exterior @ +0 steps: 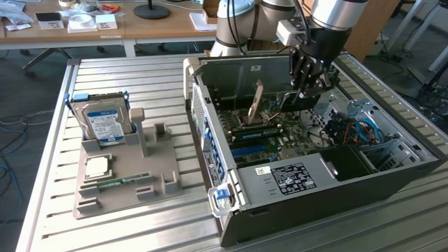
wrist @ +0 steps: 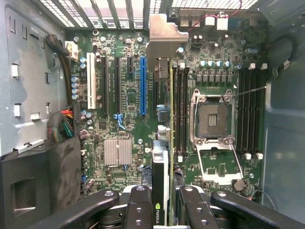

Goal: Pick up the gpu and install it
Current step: 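Insert the gpu into the slot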

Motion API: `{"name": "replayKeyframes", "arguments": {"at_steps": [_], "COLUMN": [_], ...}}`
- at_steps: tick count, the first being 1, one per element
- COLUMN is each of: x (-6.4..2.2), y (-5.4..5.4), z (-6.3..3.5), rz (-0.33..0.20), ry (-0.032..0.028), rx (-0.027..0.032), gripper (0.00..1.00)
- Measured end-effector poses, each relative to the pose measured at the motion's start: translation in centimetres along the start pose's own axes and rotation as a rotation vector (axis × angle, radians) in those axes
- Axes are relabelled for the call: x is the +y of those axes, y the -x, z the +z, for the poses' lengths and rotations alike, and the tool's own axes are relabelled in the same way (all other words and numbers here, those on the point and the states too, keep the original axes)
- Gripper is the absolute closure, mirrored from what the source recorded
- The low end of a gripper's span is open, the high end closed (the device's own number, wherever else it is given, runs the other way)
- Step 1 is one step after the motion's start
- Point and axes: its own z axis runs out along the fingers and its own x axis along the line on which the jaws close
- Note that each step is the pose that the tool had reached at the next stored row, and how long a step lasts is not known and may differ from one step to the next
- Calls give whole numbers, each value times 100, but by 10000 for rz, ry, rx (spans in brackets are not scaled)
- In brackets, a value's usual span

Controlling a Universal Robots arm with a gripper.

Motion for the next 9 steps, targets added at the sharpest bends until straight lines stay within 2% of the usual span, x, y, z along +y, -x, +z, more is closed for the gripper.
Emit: {"name": "replayKeyframes", "arguments": {"at_steps": [9], "x": [2], "y": [-18], "z": [36], "rz": [1], "ry": [0], "rx": [0], "gripper": [73]}}
